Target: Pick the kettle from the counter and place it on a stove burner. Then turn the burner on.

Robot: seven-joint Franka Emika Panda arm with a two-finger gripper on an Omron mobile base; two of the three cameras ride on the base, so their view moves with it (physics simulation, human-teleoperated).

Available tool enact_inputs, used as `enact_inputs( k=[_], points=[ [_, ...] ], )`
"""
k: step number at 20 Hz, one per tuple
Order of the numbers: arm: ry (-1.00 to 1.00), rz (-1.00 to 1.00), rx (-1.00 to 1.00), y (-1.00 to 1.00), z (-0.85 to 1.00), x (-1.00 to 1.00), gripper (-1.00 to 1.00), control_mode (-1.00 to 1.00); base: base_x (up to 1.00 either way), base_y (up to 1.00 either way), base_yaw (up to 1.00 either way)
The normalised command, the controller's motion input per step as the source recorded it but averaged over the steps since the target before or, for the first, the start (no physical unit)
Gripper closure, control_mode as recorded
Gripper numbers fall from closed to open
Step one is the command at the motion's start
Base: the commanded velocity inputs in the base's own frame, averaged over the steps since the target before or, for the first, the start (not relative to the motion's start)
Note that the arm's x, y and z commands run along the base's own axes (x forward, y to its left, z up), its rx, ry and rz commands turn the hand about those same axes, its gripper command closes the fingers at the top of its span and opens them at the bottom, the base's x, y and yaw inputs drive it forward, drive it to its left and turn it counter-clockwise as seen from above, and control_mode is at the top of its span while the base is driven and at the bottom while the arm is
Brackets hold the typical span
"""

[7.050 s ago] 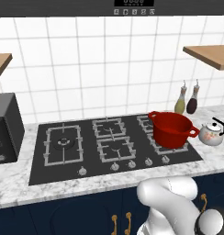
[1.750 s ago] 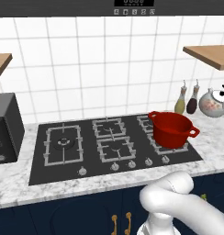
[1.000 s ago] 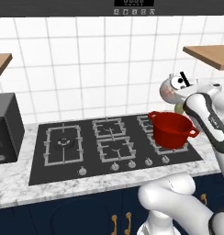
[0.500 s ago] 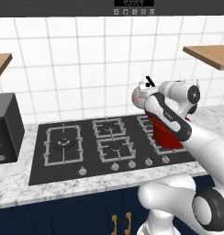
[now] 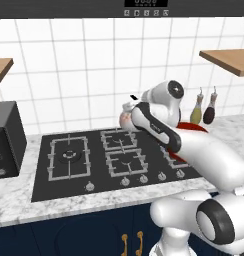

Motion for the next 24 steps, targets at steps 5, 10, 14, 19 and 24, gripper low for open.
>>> enact_inputs(
  k=[5, 10, 14, 19, 24],
  points=[
    [0.12, 0.03, -0.02, 0.57, -0.49, 0.08, 1.00, -1.00, 0.00, 0.00, 0.00],
    [0.00, 0.00, 0.04, 1.00, -0.53, 0.00, 1.00, -1.00, 0.00, 0.00, 0.00],
    [0.00, 0.00, 0.04, 1.00, -0.48, 0.00, 1.00, -1.00, 0.00, 0.00, 0.00],
    [0.00, 0.00, 0.05, 1.00, -0.52, 0.14, 1.00, -1.00, 0.00, 0.00, 0.00],
    [-0.02, -0.02, 0.04, 1.00, -0.23, 0.34, 1.00, -1.00, 0.00, 0.00, 0.00]
  ],
)
